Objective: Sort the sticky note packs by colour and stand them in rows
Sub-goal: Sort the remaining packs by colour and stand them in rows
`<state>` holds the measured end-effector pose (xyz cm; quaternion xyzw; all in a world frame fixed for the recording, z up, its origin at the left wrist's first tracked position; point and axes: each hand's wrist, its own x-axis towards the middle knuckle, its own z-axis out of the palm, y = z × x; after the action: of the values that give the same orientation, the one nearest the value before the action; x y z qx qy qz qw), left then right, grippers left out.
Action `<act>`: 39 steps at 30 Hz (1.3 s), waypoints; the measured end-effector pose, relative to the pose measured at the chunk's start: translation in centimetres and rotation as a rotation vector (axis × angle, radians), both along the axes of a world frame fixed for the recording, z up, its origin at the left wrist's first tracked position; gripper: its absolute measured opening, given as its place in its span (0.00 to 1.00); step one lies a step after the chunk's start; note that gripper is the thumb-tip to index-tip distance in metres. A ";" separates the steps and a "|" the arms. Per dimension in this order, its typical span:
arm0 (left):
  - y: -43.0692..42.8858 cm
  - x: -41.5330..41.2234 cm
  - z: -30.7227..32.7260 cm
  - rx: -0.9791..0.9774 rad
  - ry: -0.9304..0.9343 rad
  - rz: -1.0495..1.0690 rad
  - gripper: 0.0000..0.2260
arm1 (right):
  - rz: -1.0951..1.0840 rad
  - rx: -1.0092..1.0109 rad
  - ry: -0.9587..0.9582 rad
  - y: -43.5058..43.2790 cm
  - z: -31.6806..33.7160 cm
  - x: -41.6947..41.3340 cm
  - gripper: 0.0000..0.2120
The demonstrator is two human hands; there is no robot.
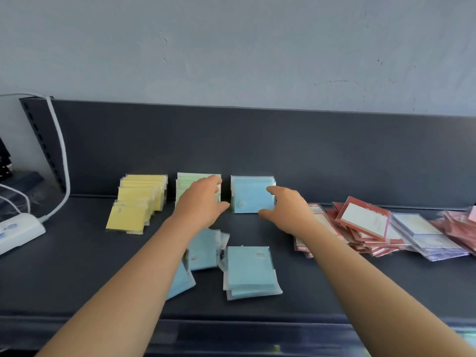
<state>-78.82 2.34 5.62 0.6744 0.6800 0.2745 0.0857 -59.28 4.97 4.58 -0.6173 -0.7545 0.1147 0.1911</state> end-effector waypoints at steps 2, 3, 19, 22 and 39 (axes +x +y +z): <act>-2.3 -1.3 0.2 -0.074 0.003 -0.024 0.27 | 0.054 -0.038 0.035 -2.1 0.1 -0.2 0.32; -3.4 -1.8 0.2 -0.120 0.036 -0.030 0.27 | 0.087 -0.059 0.042 -3.1 0.1 -0.3 0.32; -10.8 -4.3 -4.7 -0.129 0.116 -0.022 0.22 | -0.053 -0.253 0.367 -10.2 -3.9 0.6 0.25; -11.7 -3.1 -4.3 -0.050 0.018 -0.078 0.23 | -0.113 -0.244 0.479 -10.7 -4.2 0.7 0.19; -11.8 2.5 -5.3 -0.314 -0.055 -0.079 0.18 | -0.352 -0.106 0.783 -12.0 -1.9 3.9 0.05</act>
<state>-76.28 -9.42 0.28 0.6711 0.6850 0.1798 0.2192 -55.34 -7.02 2.72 -0.6556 -0.5013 0.3444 0.4475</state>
